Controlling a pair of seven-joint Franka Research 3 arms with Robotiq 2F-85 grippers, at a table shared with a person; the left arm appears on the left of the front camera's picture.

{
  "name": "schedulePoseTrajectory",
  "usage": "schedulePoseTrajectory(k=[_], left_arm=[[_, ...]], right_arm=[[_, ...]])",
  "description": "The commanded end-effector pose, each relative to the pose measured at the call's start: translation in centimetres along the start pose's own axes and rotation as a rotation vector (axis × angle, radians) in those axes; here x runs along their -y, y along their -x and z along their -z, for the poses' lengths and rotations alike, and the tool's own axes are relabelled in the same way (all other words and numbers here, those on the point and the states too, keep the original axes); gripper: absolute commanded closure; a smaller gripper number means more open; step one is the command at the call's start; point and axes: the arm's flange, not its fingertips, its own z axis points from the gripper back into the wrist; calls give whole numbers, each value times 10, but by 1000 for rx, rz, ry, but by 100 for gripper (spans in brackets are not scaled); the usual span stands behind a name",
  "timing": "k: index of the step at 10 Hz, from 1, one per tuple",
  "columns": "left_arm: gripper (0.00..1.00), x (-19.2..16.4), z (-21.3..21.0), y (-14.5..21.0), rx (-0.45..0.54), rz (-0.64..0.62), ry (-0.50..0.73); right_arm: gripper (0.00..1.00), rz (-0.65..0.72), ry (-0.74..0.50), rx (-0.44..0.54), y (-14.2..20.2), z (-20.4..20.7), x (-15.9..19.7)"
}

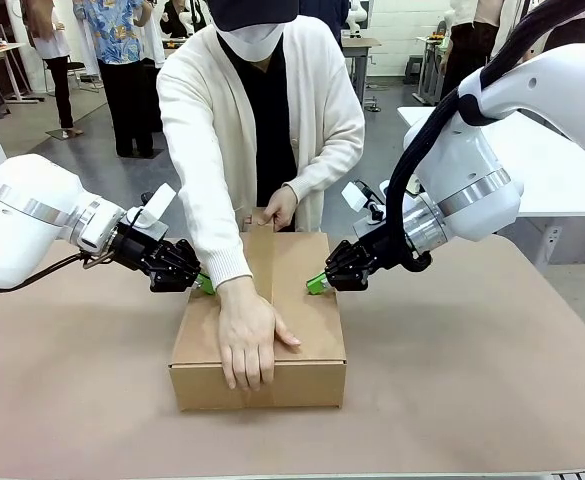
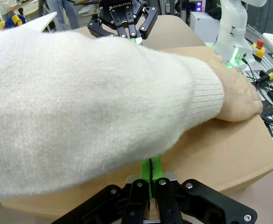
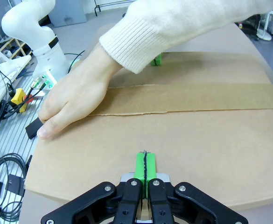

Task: Wrap the clocks to prevent damage.
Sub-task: After the human seals the box with tape, release both hands from the side flaps of the Package Box.

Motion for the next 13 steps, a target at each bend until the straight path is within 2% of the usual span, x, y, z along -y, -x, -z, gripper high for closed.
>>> schedulePoseTrajectory(k=[1,13], left_arm=[[100,0,1,3,-5,-4,-5],[100,0,1,3,-5,-4,-5]], right_arm=[[99,14,4,3,4,3,-1],[99,14,4,3,4,3,-1]])
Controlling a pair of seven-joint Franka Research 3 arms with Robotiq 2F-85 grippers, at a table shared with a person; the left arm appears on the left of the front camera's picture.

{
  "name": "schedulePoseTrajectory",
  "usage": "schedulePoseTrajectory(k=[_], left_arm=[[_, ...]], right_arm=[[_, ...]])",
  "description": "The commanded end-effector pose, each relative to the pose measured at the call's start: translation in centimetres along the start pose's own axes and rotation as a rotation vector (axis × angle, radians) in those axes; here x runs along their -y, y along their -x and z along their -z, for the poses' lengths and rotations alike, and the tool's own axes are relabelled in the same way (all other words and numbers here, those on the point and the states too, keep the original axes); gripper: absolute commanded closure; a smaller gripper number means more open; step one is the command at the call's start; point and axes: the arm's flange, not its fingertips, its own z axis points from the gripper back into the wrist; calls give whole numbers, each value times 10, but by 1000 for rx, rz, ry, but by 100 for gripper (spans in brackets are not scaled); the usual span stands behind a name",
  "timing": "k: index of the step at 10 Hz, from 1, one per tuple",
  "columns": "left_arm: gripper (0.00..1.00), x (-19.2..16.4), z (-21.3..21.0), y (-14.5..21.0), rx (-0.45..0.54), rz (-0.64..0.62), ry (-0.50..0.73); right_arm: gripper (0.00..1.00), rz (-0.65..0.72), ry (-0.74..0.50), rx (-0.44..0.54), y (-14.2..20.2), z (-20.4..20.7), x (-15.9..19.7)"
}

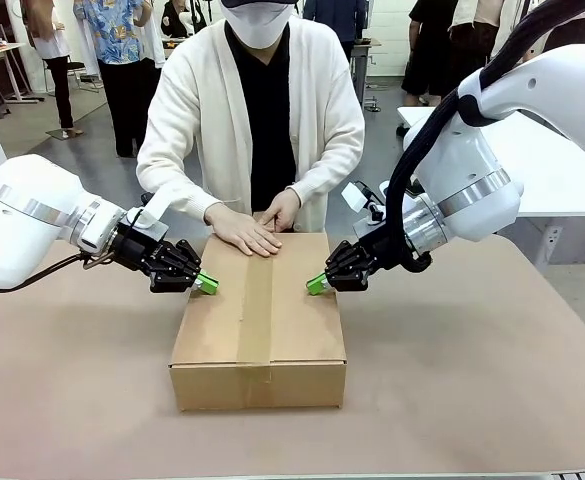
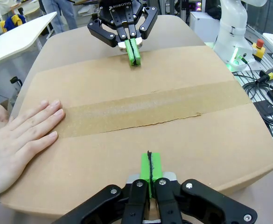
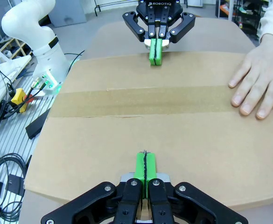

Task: Wrap the clocks to prevent damage.
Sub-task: After the human seals the box with tape, release both hands from the side flaps of the Package Box.

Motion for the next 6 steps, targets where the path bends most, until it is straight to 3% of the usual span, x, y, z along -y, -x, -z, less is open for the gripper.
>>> schedulePoseTrajectory(k=[1,6], left_arm=[[100,0,1,2,-5,-3,-6],[100,0,1,2,-5,-3,-6]], right_arm=[[99,13,5,4,3,3,-1],[99,13,5,4,3,3,-1]])
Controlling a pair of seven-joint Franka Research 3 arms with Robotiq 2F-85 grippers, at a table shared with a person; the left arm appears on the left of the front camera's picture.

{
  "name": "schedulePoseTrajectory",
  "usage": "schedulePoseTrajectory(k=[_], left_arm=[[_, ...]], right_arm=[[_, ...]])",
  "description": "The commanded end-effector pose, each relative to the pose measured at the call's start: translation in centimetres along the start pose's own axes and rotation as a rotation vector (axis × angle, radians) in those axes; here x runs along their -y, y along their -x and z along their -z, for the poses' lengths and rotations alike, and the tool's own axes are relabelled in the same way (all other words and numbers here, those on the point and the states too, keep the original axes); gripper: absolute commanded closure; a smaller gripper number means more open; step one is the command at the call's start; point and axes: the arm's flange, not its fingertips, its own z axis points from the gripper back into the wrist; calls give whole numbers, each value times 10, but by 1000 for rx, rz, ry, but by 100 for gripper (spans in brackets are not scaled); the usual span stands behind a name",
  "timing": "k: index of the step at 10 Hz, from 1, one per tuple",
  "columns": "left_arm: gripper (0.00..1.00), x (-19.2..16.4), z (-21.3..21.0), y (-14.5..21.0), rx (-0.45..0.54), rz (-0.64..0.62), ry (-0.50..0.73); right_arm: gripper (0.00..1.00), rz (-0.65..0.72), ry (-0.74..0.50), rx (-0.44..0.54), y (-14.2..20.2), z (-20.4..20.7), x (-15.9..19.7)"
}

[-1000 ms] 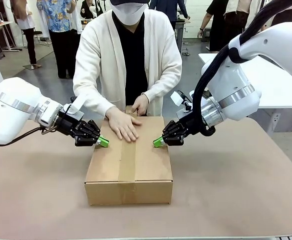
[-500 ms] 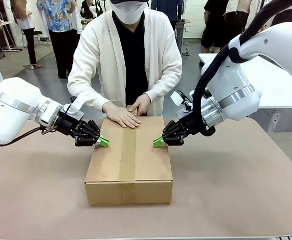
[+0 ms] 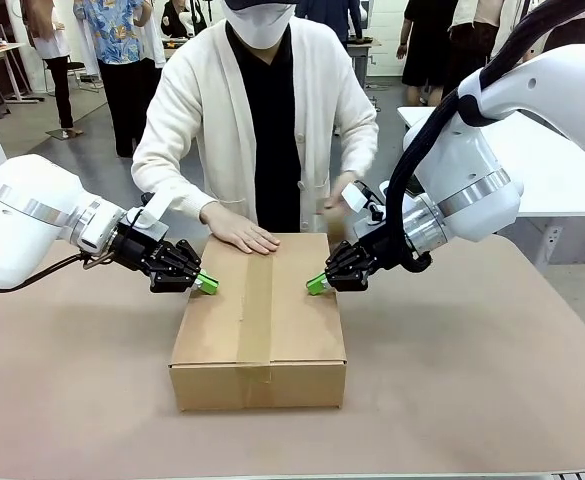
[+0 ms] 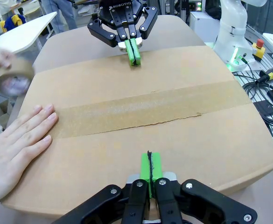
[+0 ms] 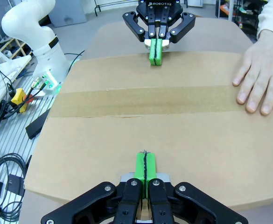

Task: Wrap the clocks to prevent damage.
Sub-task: After the human seals the box with tape, release both hands from the side flaps of the Package Box.

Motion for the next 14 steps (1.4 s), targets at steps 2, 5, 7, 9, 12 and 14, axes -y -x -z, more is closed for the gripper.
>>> schedulePoseTrajectory(k=[2,5,7,9,12,14], left_arm=[[100,0,1,2,-5,-3,-6],[100,0,1,2,-5,-3,-6],[100,0,1,2,-5,-3,-6],[100,0,1,2,-5,-3,-6],[100,0,1,2,-5,-3,-6],[100,0,1,2,-5,-3,-6]], right_arm=[[99,13,5,3,3,3,-1],[99,13,5,3,3,3,-1],[99,13,5,3,3,3,-1],[99,13,5,3,3,3,-1],[99,13,5,3,3,3,-1],[99,13,5,3,3,3,-1]])
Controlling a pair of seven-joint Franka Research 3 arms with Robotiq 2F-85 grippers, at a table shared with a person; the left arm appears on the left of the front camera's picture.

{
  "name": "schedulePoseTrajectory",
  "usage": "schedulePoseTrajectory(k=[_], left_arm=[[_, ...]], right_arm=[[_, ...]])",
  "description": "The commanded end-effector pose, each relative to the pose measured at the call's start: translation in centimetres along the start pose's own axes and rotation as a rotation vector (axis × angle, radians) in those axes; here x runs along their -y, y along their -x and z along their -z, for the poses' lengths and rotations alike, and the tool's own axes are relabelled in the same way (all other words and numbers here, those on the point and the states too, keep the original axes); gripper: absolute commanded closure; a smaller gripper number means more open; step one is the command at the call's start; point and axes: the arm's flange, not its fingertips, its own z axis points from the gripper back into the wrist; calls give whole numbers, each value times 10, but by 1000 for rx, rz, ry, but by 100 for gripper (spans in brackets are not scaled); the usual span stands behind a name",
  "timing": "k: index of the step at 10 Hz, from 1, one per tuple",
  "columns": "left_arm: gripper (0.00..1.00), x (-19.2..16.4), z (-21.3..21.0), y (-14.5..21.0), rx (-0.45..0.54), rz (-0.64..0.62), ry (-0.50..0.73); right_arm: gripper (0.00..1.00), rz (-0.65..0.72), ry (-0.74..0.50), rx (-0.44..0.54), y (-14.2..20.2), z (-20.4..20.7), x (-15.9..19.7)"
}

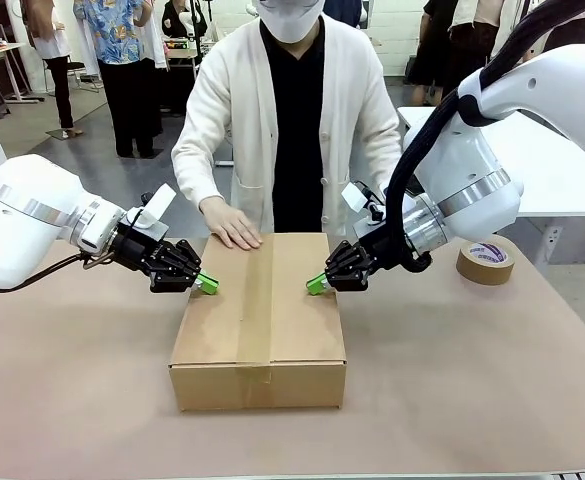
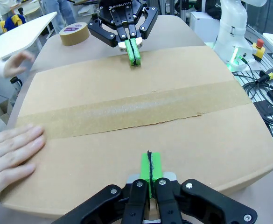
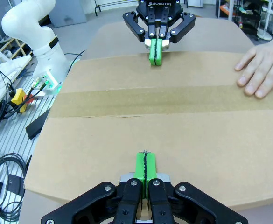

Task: Wrap the clocks to prevent damage.
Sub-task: After the human seals the box with tape, release both hands from the side flaps of the Package Box.

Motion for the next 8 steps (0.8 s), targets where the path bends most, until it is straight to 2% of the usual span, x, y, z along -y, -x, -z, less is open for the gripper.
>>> schedulePoseTrajectory(k=[1,8], left_arm=[[100,0,1,2,-5,-3,-6],[100,0,0,0,0,0,0]], right_arm=[[99,13,5,3,3,3,-1],[99,13,5,3,3,3,-1]])
